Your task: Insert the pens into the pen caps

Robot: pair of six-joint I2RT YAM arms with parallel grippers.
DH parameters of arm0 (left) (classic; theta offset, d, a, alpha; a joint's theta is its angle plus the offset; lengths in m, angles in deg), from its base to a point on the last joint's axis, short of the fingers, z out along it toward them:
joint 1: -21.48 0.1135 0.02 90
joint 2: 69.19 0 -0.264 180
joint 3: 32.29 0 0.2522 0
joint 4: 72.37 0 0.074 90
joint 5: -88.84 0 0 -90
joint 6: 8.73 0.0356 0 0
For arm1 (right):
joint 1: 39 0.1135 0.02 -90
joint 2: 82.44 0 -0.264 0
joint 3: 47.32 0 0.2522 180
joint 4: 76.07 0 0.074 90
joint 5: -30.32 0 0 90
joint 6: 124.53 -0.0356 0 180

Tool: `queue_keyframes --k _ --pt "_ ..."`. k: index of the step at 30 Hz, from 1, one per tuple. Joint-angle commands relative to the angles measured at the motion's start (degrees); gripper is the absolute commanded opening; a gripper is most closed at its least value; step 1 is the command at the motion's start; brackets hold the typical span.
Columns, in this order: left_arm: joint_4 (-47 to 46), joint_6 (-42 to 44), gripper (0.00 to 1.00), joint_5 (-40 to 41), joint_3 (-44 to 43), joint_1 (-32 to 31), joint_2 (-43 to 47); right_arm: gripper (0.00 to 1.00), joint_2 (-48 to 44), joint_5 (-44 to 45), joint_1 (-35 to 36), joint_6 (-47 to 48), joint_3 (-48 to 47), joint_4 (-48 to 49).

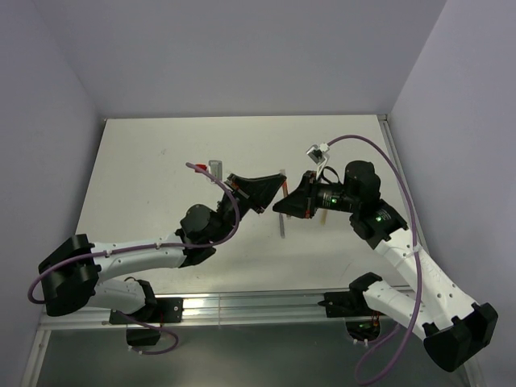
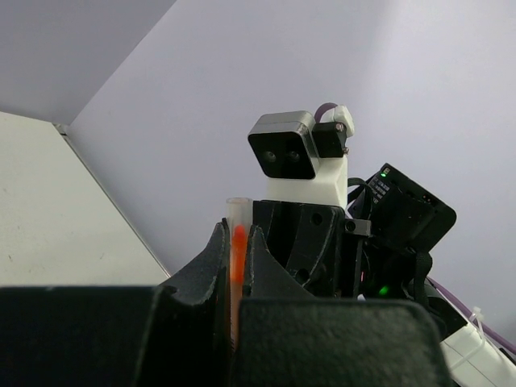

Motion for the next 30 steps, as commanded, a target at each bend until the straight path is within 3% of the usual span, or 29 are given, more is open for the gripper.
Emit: queue_keyframes --k 1,9,11,14,16,18,24,28,30 --pt "13.79 -2.83 0.0 -23.54 4.57 -10.85 -2.47 0.0 1.02 19.26 -5.65 -2.07 -4.26 20.92" --pt "22.2 0.33 0.01 -18.45 0.62 -7.96 1.04 0.0 2.87 15.92 -5.57 -3.13 -4.53 20.05" --pt "22.66 2.08 0.19 -16.87 -0.96 -3.84 3.32 0.0 2.96 15.22 -5.13 -3.13 -4.36 19.52" --pt "28.53 4.54 0.3 -9.96 -6.3 1.7 5.61 0.0 2.87 16.01 -4.34 -2.16 -4.26 17.15" --pt "34.58 4.64 0.46 -4.58 -9.22 4.86 7.27 0.0 3.22 16.88 -4.07 -1.55 -4.7 14.62" --pt "36.19 5.26 0.55 -1.33 -11.6 7.5 8.77 0.0 4.18 17.76 -3.9 -0.5 -5.93 11.8" --pt "51.48 8.06 0.62 6.24 -20.3 14.89 15.09 0.0 17.0 27.59 -3.37 5.48 -16.47 -4.72" --pt "60.0 10.09 0.65 7.83 -24.25 15.6 18.17 0.0 33.93 34.27 -3.45 8.82 -26.38 -12.98" --pt "64.83 10.44 0.6 8.71 -25.66 15.78 19.75 0.0 41.23 38.4 -3.54 9.44 -29.82 -13.88"
